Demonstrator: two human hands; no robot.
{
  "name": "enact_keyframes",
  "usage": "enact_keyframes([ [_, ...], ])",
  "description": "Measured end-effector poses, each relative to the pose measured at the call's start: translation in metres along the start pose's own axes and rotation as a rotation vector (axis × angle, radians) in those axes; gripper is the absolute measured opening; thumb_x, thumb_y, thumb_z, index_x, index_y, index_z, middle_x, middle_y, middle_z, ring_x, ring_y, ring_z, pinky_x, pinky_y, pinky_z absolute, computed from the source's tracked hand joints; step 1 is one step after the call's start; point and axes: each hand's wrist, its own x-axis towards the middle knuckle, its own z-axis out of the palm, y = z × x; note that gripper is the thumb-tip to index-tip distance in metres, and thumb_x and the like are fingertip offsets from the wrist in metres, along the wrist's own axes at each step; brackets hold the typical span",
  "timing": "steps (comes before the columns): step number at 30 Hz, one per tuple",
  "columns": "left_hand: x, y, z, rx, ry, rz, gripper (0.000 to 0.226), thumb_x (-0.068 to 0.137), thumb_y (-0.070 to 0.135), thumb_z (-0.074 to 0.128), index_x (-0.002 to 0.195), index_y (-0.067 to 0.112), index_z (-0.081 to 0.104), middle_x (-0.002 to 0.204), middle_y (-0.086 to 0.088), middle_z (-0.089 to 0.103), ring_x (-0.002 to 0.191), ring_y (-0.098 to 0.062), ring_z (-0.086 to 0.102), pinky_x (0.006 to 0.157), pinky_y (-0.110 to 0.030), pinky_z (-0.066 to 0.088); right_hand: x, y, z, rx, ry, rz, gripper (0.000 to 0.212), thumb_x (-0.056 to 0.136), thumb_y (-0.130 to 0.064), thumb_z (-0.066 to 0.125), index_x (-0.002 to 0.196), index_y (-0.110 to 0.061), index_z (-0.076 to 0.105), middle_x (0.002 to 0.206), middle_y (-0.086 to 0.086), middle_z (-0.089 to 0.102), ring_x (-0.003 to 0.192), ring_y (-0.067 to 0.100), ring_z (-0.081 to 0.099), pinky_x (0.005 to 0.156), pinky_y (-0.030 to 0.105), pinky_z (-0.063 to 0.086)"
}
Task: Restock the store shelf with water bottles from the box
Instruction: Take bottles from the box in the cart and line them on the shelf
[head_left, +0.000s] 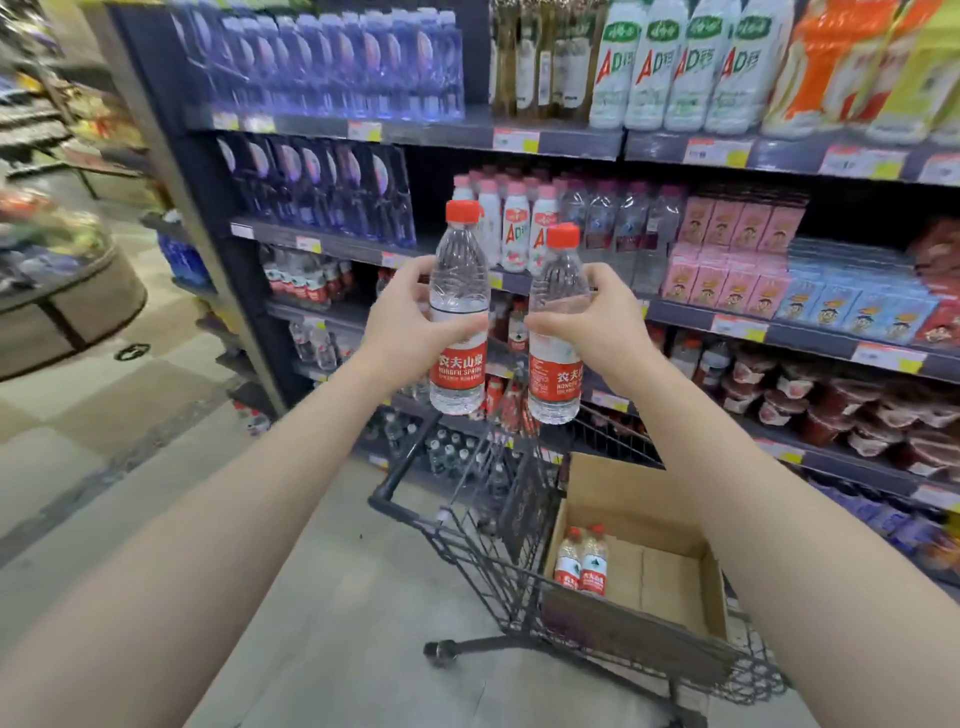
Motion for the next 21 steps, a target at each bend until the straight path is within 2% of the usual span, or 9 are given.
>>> enact_keyframes([
  [4, -0.021, -0.006, -0.058, 0.007, 0.084, 0.004, 0.071, 0.076, 0.033, 0.092, 0.136, 0.035, 0.055, 0.117, 0.011, 0.071, 0.102, -0.004, 0.070, 0.092, -0.034, 0.059, -0.011, -0.040, 0.046, 0.040, -0.040, -0.045, 0.101, 0.054, -0.051, 0.092, 0.141, -0.026, 0.050, 0.110, -0.011, 0.070, 0.102, 0.015, 0.070, 0.088, 0.043, 0.060],
  [6, -0.025, -0.019, -0.087, -0.009, 0.128, -0.005, 0.070, 0.074, 0.034, 0.093, 0.133, 0.041, 0.055, 0.115, 0.012, 0.073, 0.100, -0.006, 0.073, 0.093, -0.038, 0.060, -0.012, -0.060, 0.074, 0.053, -0.067, -0.067, 0.107, 0.051, -0.054, 0.091, 0.144, -0.024, 0.048, 0.115, -0.008, 0.070, 0.103, 0.017, 0.070, 0.089, 0.045, 0.060],
  [8, -0.024, -0.033, -0.117, -0.011, 0.158, -0.024, 0.067, 0.072, 0.036, 0.093, 0.125, 0.051, 0.055, 0.114, 0.013, 0.075, 0.100, -0.006, 0.074, 0.094, -0.042, 0.061, -0.008, -0.077, 0.105, 0.067, -0.094, -0.079, 0.097, 0.052, -0.051, 0.091, 0.137, -0.026, 0.053, 0.115, -0.005, 0.071, 0.101, 0.018, 0.071, 0.087, 0.045, 0.061],
  [10, -0.018, -0.047, -0.149, -0.003, 0.184, -0.035, 0.065, 0.071, 0.034, 0.094, 0.117, 0.057, 0.054, 0.113, 0.014, 0.074, 0.100, -0.005, 0.074, 0.094, -0.042, 0.061, -0.004, -0.096, 0.139, 0.080, -0.133, -0.085, 0.067, 0.064, -0.037, 0.094, 0.120, -0.032, 0.057, 0.111, -0.003, 0.072, 0.098, 0.017, 0.071, 0.083, 0.041, 0.061],
  [12, -0.009, -0.067, -0.182, -0.001, 0.205, -0.033, 0.067, 0.072, 0.032, 0.094, 0.119, 0.055, 0.053, 0.114, 0.016, 0.073, 0.101, -0.005, 0.073, 0.094, -0.041, 0.061, 0.004, -0.110, 0.178, 0.089, -0.156, -0.095, 0.055, 0.070, -0.029, 0.093, 0.109, -0.037, 0.055, 0.107, -0.003, 0.072, 0.096, 0.016, 0.071, 0.080, 0.038, 0.060],
  [14, 0.003, -0.092, -0.218, -0.002, 0.212, -0.026, 0.070, 0.072, 0.030, 0.094, 0.126, 0.049, 0.053, 0.114, 0.018, 0.071, 0.102, -0.005, 0.073, 0.095, -0.040, 0.061, 0.013, -0.123, 0.222, 0.086, -0.160, -0.100, 0.060, 0.065, -0.034, 0.095, 0.113, -0.034, 0.059, 0.105, -0.005, 0.073, 0.095, 0.014, 0.072, 0.083, 0.041, 0.061],
  [17, 0.027, -0.140, -0.272, 0.007, 0.205, -0.008, 0.070, 0.074, 0.031, 0.094, 0.129, 0.047, 0.054, 0.113, 0.023, 0.070, 0.103, -0.004, 0.073, 0.096, -0.040, 0.060, 0.029, -0.138, 0.290, 0.097, -0.125, -0.078, 0.091, 0.051, -0.049, 0.094, 0.132, -0.029, 0.057, 0.110, -0.007, 0.073, 0.100, 0.014, 0.072, 0.087, 0.045, 0.061],
  [18, 0.036, -0.155, -0.290, 0.024, 0.202, 0.005, 0.072, 0.073, 0.034, 0.093, 0.130, 0.050, 0.054, 0.115, 0.023, 0.070, 0.104, -0.005, 0.073, 0.096, -0.041, 0.060, 0.036, -0.142, 0.312, 0.103, -0.113, -0.068, 0.092, 0.049, -0.050, 0.093, 0.131, -0.030, 0.058, 0.111, -0.007, 0.073, 0.100, 0.015, 0.072, 0.087, 0.045, 0.061],
  [21, 0.060, -0.196, -0.337, 0.081, 0.183, 0.040, 0.074, 0.072, 0.037, 0.094, 0.129, 0.056, 0.051, 0.116, 0.023, 0.070, 0.105, -0.002, 0.072, 0.095, -0.039, 0.060, 0.055, -0.158, 0.373, 0.111, -0.098, -0.050, 0.073, 0.051, -0.046, 0.090, 0.117, -0.035, 0.064, 0.108, -0.006, 0.074, 0.096, 0.017, 0.073, 0.086, 0.047, 0.061],
])
